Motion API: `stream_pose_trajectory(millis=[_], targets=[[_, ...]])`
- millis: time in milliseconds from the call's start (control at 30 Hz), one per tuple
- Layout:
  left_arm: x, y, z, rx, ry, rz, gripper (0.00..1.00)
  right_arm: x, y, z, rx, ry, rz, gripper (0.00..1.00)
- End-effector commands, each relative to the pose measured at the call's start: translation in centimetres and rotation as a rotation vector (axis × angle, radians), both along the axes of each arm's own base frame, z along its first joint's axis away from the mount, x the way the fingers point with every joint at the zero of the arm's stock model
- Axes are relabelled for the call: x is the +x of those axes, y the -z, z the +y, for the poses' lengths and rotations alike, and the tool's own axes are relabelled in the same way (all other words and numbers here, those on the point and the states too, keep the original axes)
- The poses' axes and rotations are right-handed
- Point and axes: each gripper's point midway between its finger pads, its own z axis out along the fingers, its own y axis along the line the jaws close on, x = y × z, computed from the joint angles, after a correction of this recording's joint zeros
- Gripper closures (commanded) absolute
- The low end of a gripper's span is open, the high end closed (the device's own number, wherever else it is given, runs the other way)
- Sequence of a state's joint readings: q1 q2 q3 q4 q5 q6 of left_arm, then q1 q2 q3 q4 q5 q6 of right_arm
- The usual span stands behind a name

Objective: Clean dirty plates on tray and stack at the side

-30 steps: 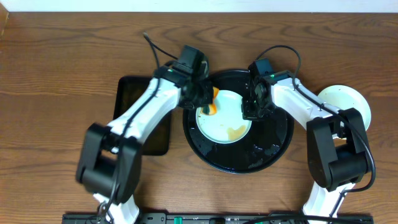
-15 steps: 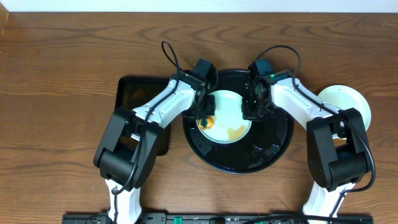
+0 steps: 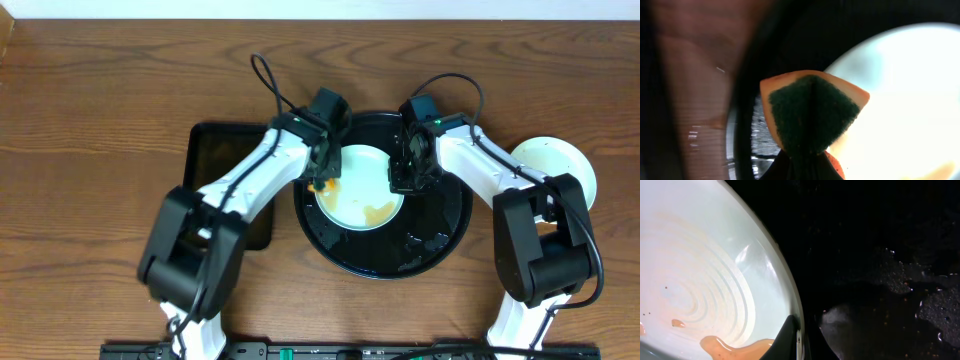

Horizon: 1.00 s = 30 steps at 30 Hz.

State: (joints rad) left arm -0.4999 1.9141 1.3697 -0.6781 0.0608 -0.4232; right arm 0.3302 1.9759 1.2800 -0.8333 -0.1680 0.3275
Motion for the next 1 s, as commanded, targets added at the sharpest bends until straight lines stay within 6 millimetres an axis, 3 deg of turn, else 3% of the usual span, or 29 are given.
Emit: stream_pose_trajectory(millis=[0, 233, 333, 467, 700, 967], targets=[[1.4, -3.8, 0.9, -0.001, -0.042, -0.111, 0.92, -1.8, 2.1, -1.3, -0.075, -0.015, 0.069, 0.99], [1.5, -6.6, 2.2, -0.024, -0.071, -0.157, 0.93, -1.8, 2.1, -1.3, -0.075, -0.023, 0.068, 0.99], [2.1, -7.6, 4.5, 0.004, -0.125, -0.181, 0.93, -1.9, 2.1, -1.4, -0.076, -0.023, 0.069, 0.99], [2.6, -8.2, 9.0, 0.065, -0.227, -0.187, 0.92, -1.8, 2.1, -1.4, -0.076, -0.023, 0.069, 0.99], [2.4, -5.8, 14.6, 0.114, -0.354, -0.102, 0.93, -1.9, 2.1, -1.4, -0.075, -0.022, 0.070, 0.99], [1.8, -2.1, 15.1, 0.150, -0.359, -0.008, 0.93, -1.9, 2.1, -1.4, -0.075, -0.022, 0.071, 0.99]])
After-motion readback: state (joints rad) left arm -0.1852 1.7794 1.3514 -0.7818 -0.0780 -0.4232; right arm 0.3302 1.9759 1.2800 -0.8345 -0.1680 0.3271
